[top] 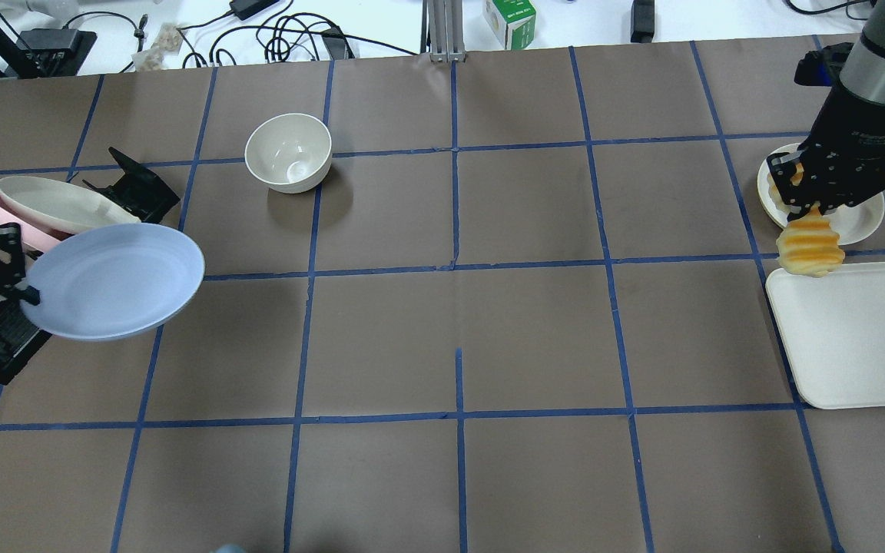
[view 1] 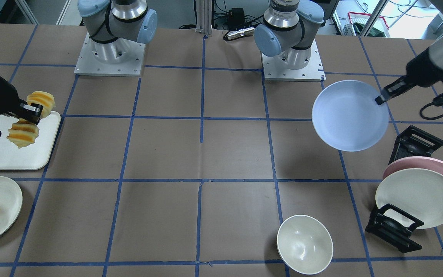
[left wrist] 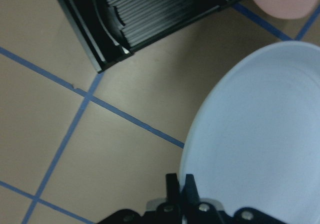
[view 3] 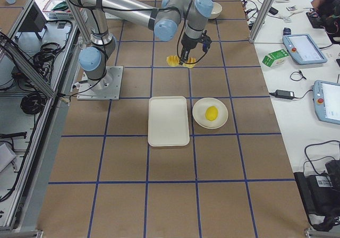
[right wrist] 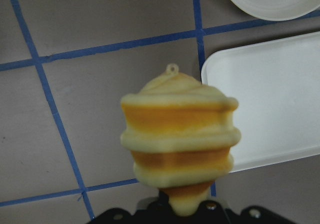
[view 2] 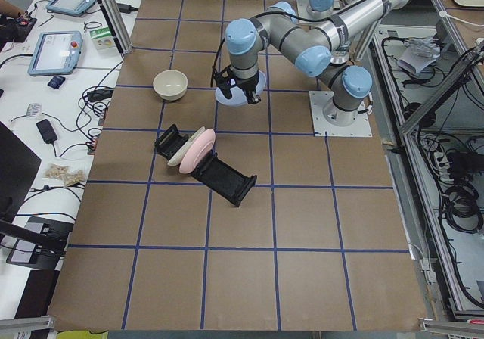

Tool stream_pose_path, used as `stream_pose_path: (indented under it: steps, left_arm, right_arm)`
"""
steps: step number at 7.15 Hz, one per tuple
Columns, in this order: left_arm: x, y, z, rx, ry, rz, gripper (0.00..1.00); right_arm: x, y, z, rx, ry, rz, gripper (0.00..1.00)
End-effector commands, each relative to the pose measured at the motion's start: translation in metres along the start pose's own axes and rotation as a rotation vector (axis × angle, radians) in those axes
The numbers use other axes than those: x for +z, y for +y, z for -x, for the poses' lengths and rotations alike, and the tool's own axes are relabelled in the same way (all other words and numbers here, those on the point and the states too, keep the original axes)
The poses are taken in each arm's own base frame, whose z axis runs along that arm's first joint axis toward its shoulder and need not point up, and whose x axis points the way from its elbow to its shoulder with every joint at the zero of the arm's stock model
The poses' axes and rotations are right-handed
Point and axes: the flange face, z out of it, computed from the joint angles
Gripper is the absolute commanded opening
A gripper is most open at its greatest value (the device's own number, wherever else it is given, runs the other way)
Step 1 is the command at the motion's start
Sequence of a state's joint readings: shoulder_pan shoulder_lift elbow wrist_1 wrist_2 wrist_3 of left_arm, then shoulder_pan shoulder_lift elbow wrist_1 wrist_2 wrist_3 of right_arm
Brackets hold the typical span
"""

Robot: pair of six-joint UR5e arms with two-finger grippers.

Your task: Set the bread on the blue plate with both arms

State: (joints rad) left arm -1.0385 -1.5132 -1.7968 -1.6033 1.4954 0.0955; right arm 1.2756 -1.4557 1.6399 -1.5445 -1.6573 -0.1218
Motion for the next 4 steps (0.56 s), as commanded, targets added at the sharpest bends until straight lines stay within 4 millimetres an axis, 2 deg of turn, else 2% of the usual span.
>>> stream_pose_path:
  steps: [1, 2, 3, 4]
  left_arm:
    - [0.035, 0.025, -0.129, 0.102, 0.101, -0.010, 0.00]
    - [0.059, 0.031, -0.168, 0.080, 0.109, -0.054, 0.00]
    - [0.100, 0.041, -0.206, 0.072, 0.185, -0.093, 0.00]
    - [0.142, 0.050, -0.224, 0.070, 0.212, -0.132, 0.00]
  right_arm:
    - [0.000, 0.004, 0.012, 0.013, -0.045, 0.009, 0.00]
    - [0.000, 0.006, 0.030, 0.017, -0.053, 0.008, 0.00]
    - [0.000, 0.011, 0.055, 0.049, -0.045, 0.008, 0.00]
    - [-0.001, 0.016, 0.079, 0.053, -0.037, 0.002, 0.00]
